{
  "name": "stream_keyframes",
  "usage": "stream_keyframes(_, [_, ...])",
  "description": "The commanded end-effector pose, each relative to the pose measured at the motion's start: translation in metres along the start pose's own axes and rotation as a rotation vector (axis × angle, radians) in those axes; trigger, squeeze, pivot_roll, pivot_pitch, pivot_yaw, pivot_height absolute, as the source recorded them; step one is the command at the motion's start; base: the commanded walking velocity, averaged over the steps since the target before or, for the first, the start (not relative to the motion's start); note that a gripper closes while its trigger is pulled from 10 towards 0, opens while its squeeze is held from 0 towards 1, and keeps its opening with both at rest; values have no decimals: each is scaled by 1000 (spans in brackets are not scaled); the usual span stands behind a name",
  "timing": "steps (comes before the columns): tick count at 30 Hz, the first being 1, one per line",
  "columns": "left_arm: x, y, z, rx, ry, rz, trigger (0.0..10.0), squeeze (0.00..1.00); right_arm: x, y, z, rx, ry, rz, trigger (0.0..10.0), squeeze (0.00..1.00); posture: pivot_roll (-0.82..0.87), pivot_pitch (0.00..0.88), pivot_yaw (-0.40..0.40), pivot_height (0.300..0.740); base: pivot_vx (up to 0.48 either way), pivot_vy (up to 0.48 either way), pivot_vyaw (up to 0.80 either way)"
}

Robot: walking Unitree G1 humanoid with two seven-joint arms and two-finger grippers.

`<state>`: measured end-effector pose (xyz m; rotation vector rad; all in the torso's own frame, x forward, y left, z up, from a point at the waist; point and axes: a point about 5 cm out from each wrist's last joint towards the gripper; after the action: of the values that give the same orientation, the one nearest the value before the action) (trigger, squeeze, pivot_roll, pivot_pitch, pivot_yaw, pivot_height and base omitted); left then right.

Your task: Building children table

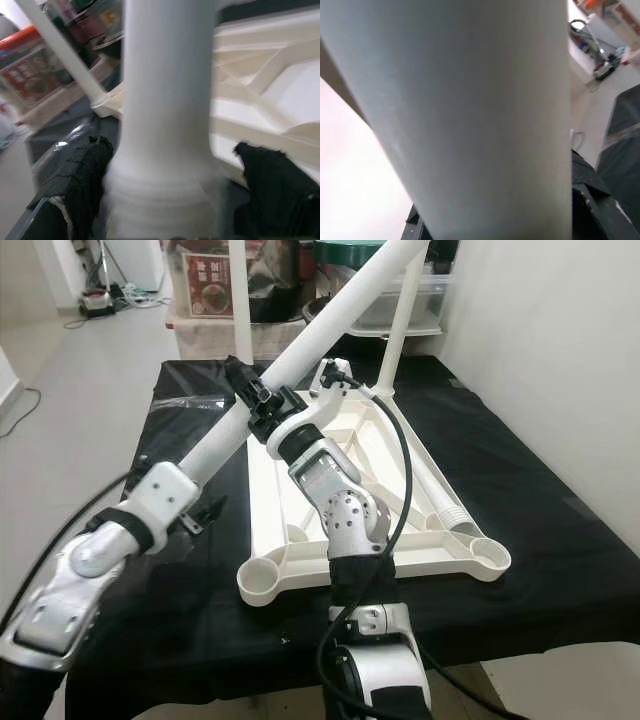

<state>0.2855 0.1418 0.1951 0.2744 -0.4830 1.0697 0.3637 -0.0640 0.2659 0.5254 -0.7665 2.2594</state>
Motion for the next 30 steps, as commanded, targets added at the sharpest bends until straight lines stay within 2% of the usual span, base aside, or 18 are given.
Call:
stream_keyframes(1, [-5,10,1,-2,31,-73,10000,1000,-10,0,22,-27,108,5,0,0,40,0,-69,740,0,0,0])
stream_keyframes(2, [-6,15,0,1,35,-84,10000,0,-17,1,33,-30,169,-11,0,0,42,0,-73,740,0,0,0])
stream_keyframes(3, [-7,18,-1,9,40,-83,10000,0,-22,3,43,-33,222,-29,0,0,42,0,-73,740,0,0,0])
stream_keyframes(4, [-7,18,-1,9,40,-83,10000,0,-22,3,43,-33,222,-29,0,0,42,0,-73,740,0,0,0])
stream_keyframes(7, [-2,24,-9,38,29,-26,10000,0,-33,7,72,-53,350,-63,0,0,47,0,-80,740,0,0,0])
stream_keyframes(8, [-2,24,-9,38,29,-26,10000,0,-33,7,72,-53,350,-63,0,0,47,0,-80,740,0,0,0])
stream_keyframes(11, [1,26,-10,44,32,-1,10000,0,-31,7,89,-62,390,-13,0,0,44,0,-74,740,0,0,0])
stream_keyframes(12, [1,26,-10,44,32,-1,10000,0,-31,7,89,-62,390,-13,0,0,44,0,-74,740,0,0,0])
stream_keyframes(14, [-3,28,-9,40,44,-26,10000,0,-24,6,107,-98,363,56,0,0,44,0,-74,740,0,0,0])
stream_keyframes(16, [-4,28,-8,40,46,-33,10000,0,-23,6,111,-108,354,73,0,0,44,0,-74,740,0,0,0])
stream_keyframes(17, [-12,29,-6,21,72,-75,10000,0,-10,4,122,-140,237,215,0,0,37,0,-68,740,0,0,0])
stream_keyframes(18, [-12,29,-6,21,72,-75,10000,0,-10,4,122,-140,237,215,0,0,37,0,-68,740,0,0,0])
stream_keyframes(20, [-17,30,-3,5,89,-107,10000,0,-1,3,125,-148,186,321,0,0,40,0,-72,740,0,0,0])
stream_keyframes(25, [-23,35,-1,-6,121,-135,10000,0,9,2,110,-64,157,481,0,0,51,0,-80,740,0,0,0])
stream_keyframes(30, [-25,37,0,-12,131,-156,10000,0,12,2,103,-22,177,528,0,0,49,0,-79,740,0,0,0])
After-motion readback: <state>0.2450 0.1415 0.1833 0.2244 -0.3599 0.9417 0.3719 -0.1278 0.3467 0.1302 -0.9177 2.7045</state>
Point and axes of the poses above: a point about 5 cm out from each wrist's last joint towards the gripper, its own y axis pointing back from the gripper into the wrist, its own z axis along the axis of the wrist's last joint, x = y × z, and after that the axes turned 3 degrees about -y, right-handed
